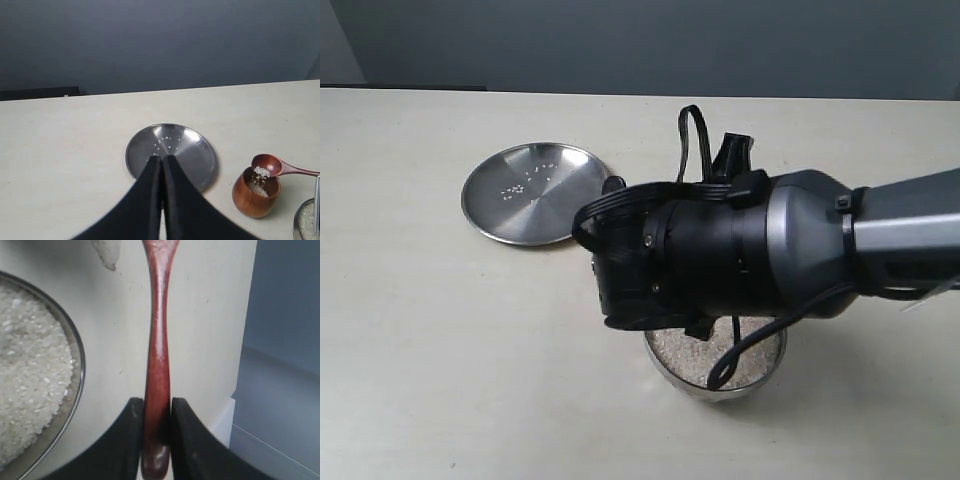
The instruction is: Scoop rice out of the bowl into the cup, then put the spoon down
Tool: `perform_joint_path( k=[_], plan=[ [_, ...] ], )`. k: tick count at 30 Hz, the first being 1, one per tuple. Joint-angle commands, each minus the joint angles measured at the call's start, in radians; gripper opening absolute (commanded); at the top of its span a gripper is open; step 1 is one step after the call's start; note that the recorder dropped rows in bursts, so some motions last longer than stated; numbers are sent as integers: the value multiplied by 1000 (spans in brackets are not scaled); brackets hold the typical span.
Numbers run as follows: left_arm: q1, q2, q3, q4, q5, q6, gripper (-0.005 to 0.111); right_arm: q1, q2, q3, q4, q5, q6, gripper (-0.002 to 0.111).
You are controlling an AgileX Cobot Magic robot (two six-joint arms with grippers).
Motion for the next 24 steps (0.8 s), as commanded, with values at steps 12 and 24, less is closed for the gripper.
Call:
perform_joint_path(
  k=[12,24],
  plan=[
    [4,1,-8,-1,-7,0,0,41,21,-4,-79,17,-28,-1],
    [4,1,-8,-1,-7,0,0,41,28,-4,-79,17,-49,-1]
  ],
)
